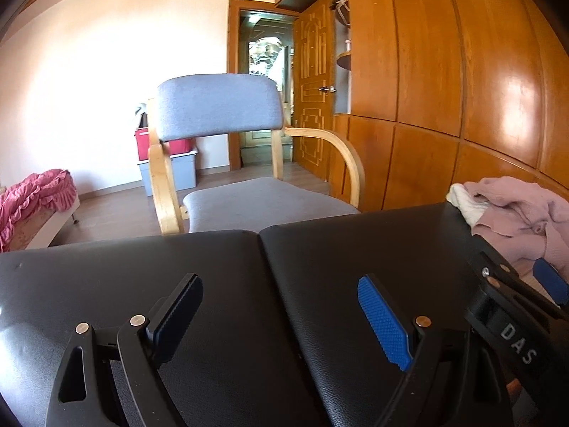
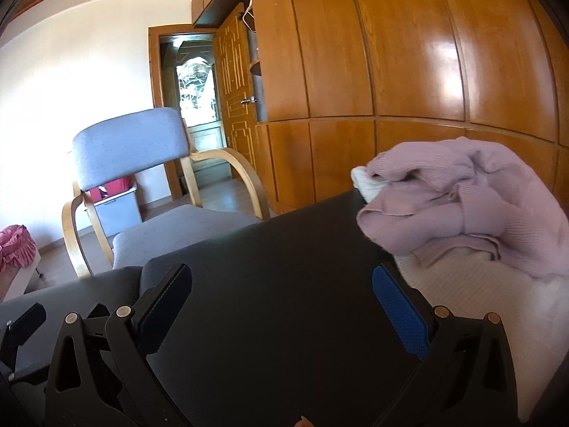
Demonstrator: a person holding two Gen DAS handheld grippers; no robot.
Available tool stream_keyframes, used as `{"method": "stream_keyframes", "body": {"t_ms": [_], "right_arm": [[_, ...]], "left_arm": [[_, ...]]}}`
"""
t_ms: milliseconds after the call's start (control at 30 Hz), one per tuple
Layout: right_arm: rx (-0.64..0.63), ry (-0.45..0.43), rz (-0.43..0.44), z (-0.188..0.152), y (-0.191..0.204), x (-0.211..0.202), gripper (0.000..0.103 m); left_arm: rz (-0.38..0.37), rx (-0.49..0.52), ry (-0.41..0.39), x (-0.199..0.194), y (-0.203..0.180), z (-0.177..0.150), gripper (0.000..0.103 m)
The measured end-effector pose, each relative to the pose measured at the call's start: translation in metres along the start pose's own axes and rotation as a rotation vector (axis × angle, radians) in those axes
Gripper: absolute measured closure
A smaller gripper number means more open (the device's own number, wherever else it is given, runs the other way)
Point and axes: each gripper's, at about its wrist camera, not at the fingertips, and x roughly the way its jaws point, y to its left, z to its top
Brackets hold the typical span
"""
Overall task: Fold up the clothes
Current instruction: 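Move the right tool toward the pink sweater heap at the bench edge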
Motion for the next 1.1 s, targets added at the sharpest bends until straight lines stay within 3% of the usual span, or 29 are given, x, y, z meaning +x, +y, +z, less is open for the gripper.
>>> {"method": "stream_keyframes", "body": {"t_ms": [100, 333, 567, 1000, 1100], "right_arm": [[0.008, -0.003, -0.018, 0.000, -0.007, -0.006, 0.000], [0.002, 0.002, -0.039, -0.001, -0.010, -0.010, 0.000], [-0.020, 0.019, -0.048, -0.003, -0.006, -0.006, 0.000], [-0.020, 0.035, -0.048, -0.005, -0.005, -0.003, 0.000], [-0.024, 0.038, -0.049, -0.005, -0.004, -0.002, 0.000]], "left_arm": [[0.041, -0.007, 0.008, -0.002, -0.002, 0.000, 0.012], [-0.001, -0.035, 0.054, 0.001, 0.002, -0.002, 0.012], [0.005, -0.087, 0.100, 0.008, 0.010, -0.002, 0.012], [0.030, -0.063, 0.101, 0.008, 0.005, -0.001, 0.012], [0.065, -0.058, 0.098, 0.008, 0.005, -0.001, 0.012]]}}
